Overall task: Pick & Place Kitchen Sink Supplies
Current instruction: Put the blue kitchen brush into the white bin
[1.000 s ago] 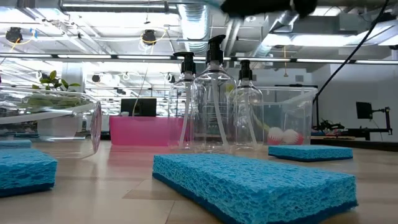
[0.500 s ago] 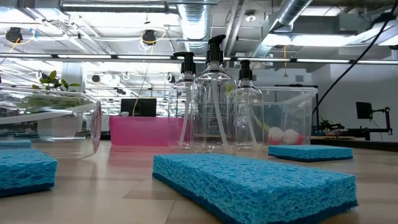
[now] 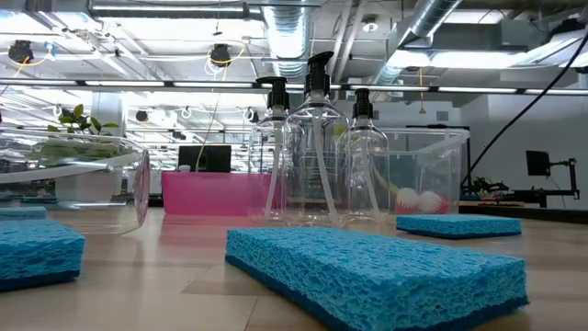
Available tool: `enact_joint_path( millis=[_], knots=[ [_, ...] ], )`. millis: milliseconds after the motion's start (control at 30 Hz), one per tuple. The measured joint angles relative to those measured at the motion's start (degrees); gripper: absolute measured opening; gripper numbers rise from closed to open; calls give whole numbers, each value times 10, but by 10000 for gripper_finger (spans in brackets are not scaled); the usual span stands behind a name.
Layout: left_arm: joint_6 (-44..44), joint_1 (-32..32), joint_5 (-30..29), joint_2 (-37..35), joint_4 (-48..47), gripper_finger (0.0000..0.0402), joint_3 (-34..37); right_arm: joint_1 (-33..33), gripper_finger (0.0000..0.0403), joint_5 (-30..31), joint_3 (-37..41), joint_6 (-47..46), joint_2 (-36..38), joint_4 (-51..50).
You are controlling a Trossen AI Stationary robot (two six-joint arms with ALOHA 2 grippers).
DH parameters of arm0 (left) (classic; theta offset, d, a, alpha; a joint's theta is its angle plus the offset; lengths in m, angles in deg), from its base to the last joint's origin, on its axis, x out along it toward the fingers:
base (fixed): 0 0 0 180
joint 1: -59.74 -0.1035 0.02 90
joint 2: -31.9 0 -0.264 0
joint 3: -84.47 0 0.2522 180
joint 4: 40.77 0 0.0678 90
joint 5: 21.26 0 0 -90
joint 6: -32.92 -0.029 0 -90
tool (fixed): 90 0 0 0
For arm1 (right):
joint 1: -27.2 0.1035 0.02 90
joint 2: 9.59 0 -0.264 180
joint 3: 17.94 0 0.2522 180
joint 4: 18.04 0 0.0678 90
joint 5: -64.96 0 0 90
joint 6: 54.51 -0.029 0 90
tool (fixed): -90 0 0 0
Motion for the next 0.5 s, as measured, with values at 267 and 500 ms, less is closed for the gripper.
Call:
enact_joint_path(
  millis=[267,500],
  knots=[
    [0,0,0,0,0,92,0,-59,53,0,0,-5,44,-65],
    [0,0,0,0,0,92,0,-115,53,-29,0,-110,86,-200]
  ],
)
